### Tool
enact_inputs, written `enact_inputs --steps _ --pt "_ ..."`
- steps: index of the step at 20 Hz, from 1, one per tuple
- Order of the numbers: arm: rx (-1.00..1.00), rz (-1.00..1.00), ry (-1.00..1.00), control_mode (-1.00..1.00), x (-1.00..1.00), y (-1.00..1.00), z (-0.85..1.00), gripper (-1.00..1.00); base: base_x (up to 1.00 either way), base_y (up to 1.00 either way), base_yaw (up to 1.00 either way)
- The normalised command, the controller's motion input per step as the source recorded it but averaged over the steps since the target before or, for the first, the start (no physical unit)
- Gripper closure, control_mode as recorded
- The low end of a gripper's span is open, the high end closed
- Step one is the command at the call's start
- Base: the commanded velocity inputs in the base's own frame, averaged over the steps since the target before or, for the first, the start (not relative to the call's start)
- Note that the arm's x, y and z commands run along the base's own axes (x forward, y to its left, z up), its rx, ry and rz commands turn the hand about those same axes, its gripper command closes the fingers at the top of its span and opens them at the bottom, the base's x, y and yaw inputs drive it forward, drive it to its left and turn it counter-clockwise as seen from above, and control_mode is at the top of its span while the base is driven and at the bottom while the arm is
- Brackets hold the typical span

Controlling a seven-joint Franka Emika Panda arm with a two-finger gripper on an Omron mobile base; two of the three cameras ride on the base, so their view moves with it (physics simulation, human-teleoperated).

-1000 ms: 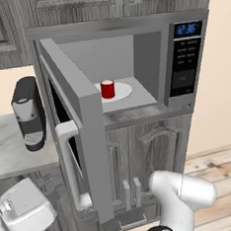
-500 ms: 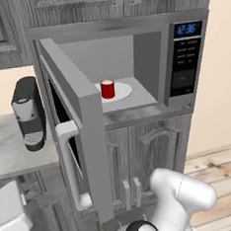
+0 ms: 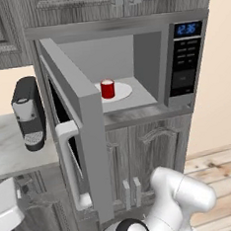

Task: Pick the mug from the counter and place it inside the microwave. Then close the microwave.

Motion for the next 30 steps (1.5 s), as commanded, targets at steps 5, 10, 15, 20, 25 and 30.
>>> enact_inputs --steps 5,10,15,20,25,30 --pt "-0.02 0.0 0.0 -1.0 0.16 -0.01 0.0 -1.0 0.0 0.0 0.0" --pt "0.0 0.0 0.0 -1.0 0.12 -0.26 0.0 -1.0 0.0 0.0 0.0" --pt "0.0 0.0 0.0 -1.0 0.01 -0.32 0.0 -1.0 0.0 0.0 0.0" --pt "0.0 0.0 0.0 -1.0 0.0 -0.21 0.11 -1.0 0.0 0.0 0.0" --pt "0.0 0.02 0.0 -1.0 0.0 -0.48 0.17 -1.0 0.0 0.0 0.0" --pt "0.0 0.04 0.0 -1.0 -0.07 -0.46 0.15 -1.0 0.0 0.0 0.0"
